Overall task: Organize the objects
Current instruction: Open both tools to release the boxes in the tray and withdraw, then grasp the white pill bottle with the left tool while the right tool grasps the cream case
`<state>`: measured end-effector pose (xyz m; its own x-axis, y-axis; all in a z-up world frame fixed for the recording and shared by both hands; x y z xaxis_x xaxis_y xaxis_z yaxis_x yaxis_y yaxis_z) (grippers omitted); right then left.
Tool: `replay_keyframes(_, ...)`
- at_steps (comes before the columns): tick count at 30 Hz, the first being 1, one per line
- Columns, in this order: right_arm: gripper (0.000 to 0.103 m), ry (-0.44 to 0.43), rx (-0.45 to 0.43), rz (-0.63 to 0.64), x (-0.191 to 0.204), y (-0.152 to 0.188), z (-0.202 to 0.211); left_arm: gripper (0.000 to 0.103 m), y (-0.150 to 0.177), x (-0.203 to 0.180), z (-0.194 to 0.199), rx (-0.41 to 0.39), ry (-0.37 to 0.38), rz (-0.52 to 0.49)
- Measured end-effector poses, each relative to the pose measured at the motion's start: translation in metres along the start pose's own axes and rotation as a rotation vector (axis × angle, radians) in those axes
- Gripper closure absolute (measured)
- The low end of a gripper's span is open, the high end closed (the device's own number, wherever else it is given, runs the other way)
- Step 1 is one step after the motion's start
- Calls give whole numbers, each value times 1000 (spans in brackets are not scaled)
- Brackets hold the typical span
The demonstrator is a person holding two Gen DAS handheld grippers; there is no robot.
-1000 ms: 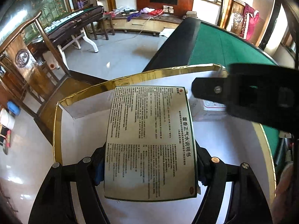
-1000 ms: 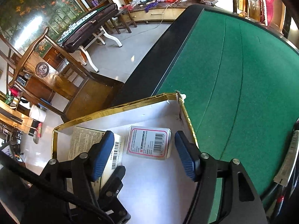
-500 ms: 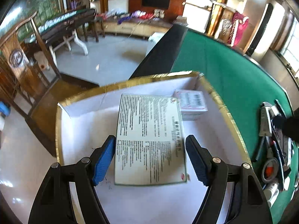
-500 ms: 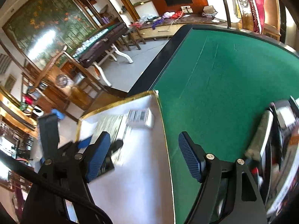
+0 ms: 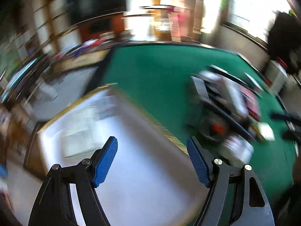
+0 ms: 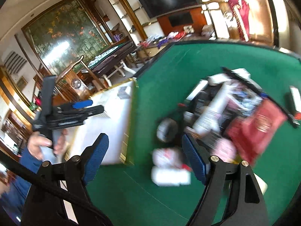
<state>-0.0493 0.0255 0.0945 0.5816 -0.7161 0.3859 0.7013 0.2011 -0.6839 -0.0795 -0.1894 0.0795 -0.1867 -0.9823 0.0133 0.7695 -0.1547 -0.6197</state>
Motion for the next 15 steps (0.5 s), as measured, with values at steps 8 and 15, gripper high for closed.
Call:
replay_keyframes(8,22,21,-69,-110,-69,36,41,47,26,-137,-24,33,162,-396)
replay_keyframes(15,22,25,-127,-167,-92,39,63,62,25,-166,-44,114,194,-504)
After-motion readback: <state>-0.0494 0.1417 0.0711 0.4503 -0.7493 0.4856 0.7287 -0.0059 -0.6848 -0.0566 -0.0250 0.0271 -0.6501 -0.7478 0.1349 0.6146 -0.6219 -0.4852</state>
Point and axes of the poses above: each gripper's, at about its wrist camera, not at the fingertips, and z roughly against the way its jaws point, x to its left, y to its underside, the point moved 3 cm from there along -z, roughly the way its jaws point, and after that the axes turned 1 degree about z, right-handed, at the moved point
